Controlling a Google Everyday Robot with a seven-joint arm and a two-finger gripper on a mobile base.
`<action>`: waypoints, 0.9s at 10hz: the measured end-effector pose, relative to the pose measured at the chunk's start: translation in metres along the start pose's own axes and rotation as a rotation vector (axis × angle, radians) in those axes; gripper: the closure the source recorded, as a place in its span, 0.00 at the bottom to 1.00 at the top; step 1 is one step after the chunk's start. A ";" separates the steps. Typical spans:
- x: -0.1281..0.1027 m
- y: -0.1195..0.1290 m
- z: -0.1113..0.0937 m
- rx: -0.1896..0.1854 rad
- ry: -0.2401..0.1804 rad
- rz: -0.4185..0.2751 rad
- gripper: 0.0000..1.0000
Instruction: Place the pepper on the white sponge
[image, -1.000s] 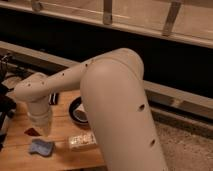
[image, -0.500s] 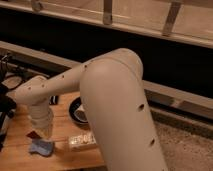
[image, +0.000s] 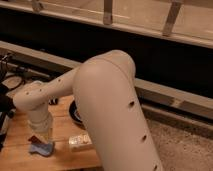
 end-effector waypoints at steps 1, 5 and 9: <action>0.002 -0.001 0.002 0.001 0.003 0.004 0.98; 0.002 -0.001 0.011 0.000 0.007 0.006 0.98; 0.004 -0.003 0.020 -0.001 0.007 0.015 0.98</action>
